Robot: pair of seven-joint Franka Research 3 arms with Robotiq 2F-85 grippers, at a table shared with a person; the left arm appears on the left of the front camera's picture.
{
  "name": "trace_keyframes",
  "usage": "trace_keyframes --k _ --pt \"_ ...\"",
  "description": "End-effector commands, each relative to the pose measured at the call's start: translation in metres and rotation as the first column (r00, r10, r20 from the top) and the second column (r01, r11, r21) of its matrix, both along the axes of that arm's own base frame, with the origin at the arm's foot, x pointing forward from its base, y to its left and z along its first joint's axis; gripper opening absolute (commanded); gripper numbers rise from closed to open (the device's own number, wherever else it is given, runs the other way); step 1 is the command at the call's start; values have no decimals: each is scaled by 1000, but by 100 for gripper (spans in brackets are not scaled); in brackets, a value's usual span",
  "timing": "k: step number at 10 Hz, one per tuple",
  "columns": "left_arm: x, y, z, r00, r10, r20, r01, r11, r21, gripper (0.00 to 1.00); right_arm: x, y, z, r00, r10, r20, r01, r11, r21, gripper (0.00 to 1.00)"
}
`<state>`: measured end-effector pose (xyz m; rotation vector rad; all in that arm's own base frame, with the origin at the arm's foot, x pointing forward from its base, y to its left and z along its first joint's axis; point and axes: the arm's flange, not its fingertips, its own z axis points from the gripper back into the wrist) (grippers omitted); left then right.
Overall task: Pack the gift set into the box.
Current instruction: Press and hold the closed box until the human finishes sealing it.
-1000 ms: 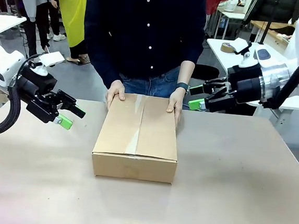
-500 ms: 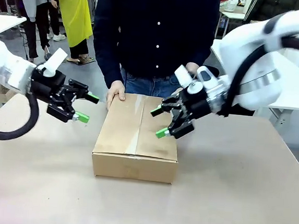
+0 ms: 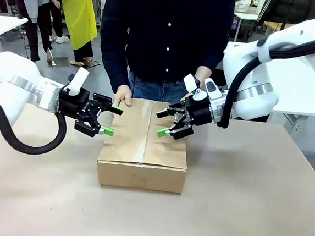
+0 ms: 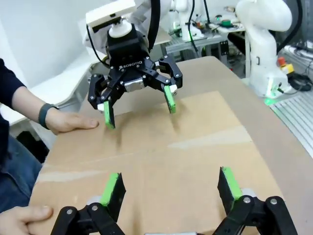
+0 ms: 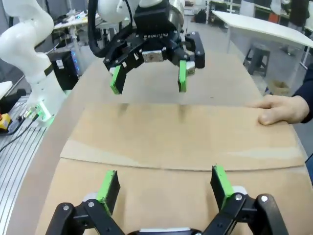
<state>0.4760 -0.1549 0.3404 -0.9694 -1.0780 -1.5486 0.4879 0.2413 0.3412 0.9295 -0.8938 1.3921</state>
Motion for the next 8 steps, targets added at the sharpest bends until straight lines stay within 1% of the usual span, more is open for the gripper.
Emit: trace_keyframes --k 1,3,4,6,7,8 --pt "19 -9 2 993 0 -121 -5 999 -38 100 -13 -14 -9 1000 -24 13 23 999 33 100" --pt "28 -22 -6 990 -2 -143 -5 999 -52 100 -15 -27 -15 999 -50 21 49 999 21 100" --pt "28 -27 -12 991 -13 -132 8 999 -35 100 -16 -31 -15 998 -55 21 55 998 18 100" --pt "32 -27 -27 990 16 -143 -14 1000 19 100 -15 -32 -18 998 -59 30 59 998 -7 100" --pt "32 -22 -33 984 30 -178 -27 999 17 100 -12 -31 -24 997 -71 19 71 997 -29 100" --pt "31 -17 -38 980 44 -196 -40 999 24 100 -9 -33 -28 998 -66 -16 65 997 -33 100"
